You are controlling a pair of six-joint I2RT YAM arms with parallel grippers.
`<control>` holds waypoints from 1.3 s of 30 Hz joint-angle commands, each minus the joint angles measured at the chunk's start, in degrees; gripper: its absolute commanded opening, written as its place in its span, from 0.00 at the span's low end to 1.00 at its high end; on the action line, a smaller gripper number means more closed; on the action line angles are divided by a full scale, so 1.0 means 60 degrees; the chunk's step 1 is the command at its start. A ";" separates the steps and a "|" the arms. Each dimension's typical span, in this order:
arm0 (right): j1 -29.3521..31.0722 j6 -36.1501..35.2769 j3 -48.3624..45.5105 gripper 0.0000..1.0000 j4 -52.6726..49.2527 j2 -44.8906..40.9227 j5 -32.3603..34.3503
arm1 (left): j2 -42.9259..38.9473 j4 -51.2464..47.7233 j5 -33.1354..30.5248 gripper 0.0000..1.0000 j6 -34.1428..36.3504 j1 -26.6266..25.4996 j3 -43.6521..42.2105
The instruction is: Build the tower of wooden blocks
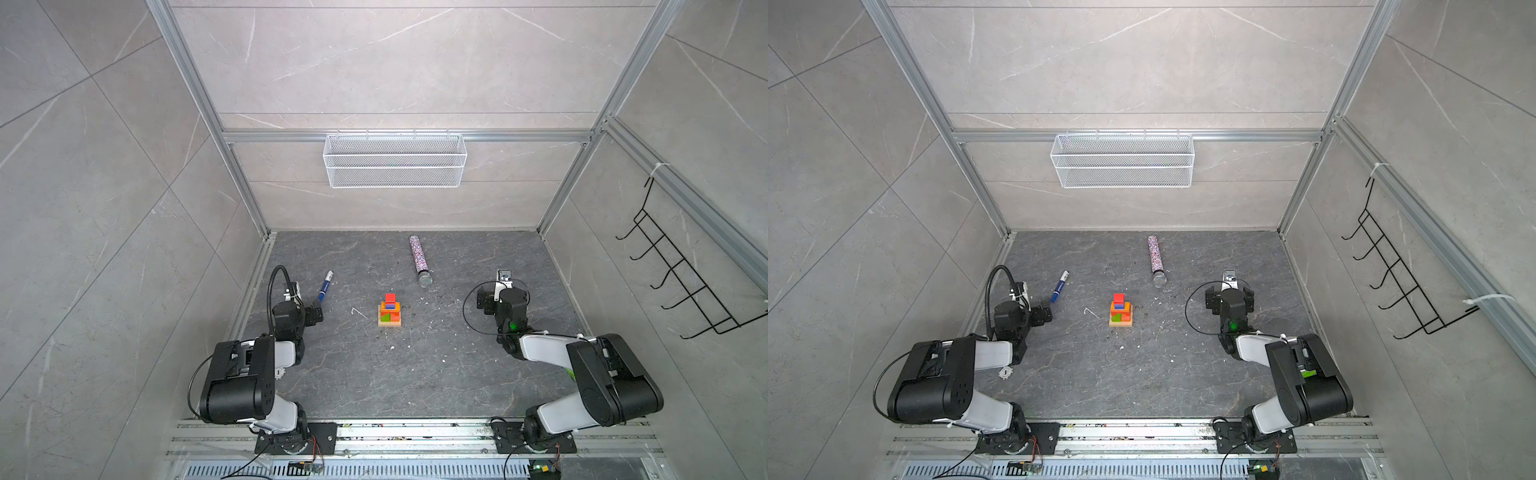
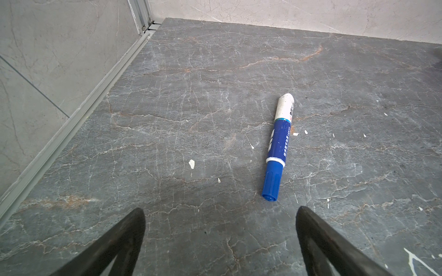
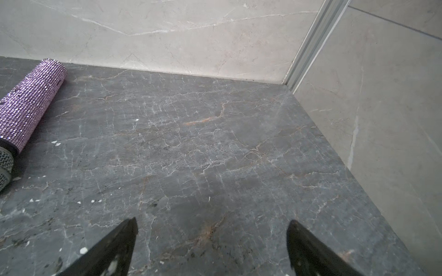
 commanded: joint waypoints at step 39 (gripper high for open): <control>-0.0815 0.0486 -0.1054 0.99 0.1700 0.0154 -0.1318 | -0.0036 0.0474 -0.0045 1.00 -0.0010 -0.0032 0.0075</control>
